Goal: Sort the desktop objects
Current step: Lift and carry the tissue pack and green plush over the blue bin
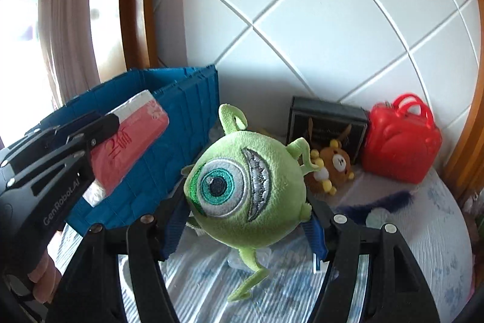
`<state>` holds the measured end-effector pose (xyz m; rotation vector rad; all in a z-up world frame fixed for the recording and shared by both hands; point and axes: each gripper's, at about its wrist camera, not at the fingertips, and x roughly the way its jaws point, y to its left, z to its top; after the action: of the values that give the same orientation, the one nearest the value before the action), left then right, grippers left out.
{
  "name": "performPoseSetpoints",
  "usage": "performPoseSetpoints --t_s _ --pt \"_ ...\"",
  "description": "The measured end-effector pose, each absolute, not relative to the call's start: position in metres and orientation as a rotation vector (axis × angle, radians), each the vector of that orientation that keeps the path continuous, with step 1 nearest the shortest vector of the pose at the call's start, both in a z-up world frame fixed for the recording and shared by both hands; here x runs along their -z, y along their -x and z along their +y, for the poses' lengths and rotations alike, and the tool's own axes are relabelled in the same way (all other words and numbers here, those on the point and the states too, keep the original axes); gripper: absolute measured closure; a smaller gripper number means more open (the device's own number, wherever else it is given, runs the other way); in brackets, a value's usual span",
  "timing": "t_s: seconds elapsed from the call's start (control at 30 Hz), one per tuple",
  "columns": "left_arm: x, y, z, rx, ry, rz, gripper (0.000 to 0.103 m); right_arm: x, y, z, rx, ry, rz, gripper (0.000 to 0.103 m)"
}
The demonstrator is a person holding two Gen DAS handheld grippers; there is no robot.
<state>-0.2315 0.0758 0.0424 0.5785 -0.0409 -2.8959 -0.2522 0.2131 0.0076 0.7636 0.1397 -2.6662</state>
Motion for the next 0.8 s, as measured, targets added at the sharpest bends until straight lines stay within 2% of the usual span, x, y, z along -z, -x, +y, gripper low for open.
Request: performPoseSetpoints --t_s 0.33,0.57,0.8 --pt "-0.091 0.216 -0.034 2.898 -0.418 -0.026 0.084 -0.048 0.241 0.097 2.665 -0.623 0.149 0.037" --pt "-0.088 0.206 -0.146 2.852 -0.498 -0.058 0.084 -0.044 0.245 -0.023 2.612 -0.677 0.093 0.037" --pt "-0.076 0.205 -0.232 2.811 -0.554 -0.016 0.084 -0.046 0.251 -0.117 2.593 -0.702 0.140 0.037"
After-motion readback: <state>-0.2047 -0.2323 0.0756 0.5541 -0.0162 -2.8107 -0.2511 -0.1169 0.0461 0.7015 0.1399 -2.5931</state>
